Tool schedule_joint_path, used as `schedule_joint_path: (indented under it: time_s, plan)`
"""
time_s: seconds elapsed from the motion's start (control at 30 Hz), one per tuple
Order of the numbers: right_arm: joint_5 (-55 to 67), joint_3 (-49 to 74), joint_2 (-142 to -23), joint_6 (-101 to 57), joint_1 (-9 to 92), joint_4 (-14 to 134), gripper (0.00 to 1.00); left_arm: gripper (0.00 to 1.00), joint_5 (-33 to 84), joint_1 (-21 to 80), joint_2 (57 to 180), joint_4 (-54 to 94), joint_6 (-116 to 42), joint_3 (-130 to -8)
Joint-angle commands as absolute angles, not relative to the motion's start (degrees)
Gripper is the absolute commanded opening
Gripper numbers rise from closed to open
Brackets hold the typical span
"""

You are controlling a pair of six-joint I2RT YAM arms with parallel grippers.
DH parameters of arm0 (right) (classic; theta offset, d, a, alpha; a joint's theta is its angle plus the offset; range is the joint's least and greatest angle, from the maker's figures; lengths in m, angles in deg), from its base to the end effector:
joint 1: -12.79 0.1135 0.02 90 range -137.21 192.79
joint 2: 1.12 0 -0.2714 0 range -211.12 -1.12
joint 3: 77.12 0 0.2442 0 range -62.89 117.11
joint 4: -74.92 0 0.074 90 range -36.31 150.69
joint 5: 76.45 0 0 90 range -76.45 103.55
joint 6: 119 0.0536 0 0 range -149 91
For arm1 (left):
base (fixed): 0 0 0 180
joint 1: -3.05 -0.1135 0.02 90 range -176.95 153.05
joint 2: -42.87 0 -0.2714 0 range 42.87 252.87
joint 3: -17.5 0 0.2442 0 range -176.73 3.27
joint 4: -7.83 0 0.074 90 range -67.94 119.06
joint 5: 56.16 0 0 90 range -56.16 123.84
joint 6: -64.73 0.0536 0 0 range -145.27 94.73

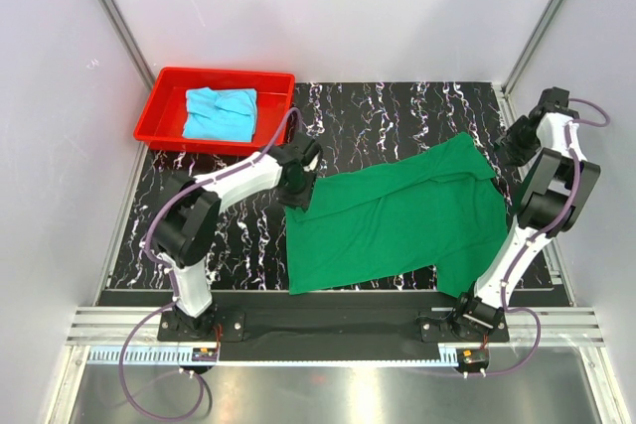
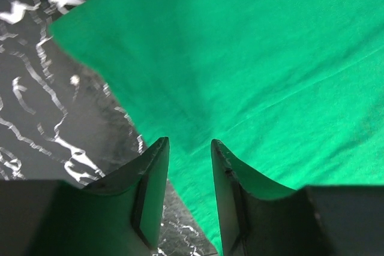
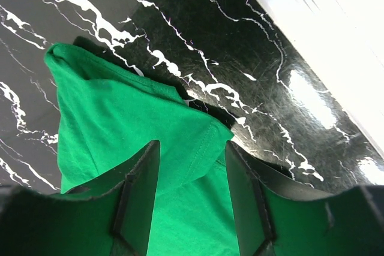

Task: Fold and stack the t-shirts
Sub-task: Fold the tshirt

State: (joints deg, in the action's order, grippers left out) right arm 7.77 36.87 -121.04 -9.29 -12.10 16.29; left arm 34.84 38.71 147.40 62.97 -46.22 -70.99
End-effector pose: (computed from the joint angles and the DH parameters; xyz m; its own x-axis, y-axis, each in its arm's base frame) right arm 0.4132 -0.1857 0.2085 -0.6432 0.6683 -0.3737 0.6335 0.7386 0.2305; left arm 0.2962 -0.2114 0.1880 -0.9250 0.2237 -0.3072 0.2651 0.9590 -0.0999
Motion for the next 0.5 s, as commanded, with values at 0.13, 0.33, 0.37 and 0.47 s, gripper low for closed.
schedule_joint_path:
  time_s: [0.13, 0.33, 0.37, 0.47]
  plan:
    - [5.47, 38.36, -122.58, -8.60, -12.35, 16.92, 0.55, 0.34, 37.10, 39.70, 149.75, 64.95, -47.51, -73.02]
    - [4.94, 38.62, -123.11, -8.52, -12.70, 17.18, 0.55, 0.38, 36.04, 40.75, 149.57, 64.43, -48.04, -72.14]
    - [4.85, 38.62, -123.11, -8.43, -12.79, 17.18, 0.55, 0.38, 35.95, 41.02, 150.01, 64.34, -48.04, -72.23]
    - [4.41, 38.18, -123.20, -8.25, -12.88, 17.36, 0.55, 0.38, 35.25, 41.11, 150.36, 64.69, -48.21, -72.41]
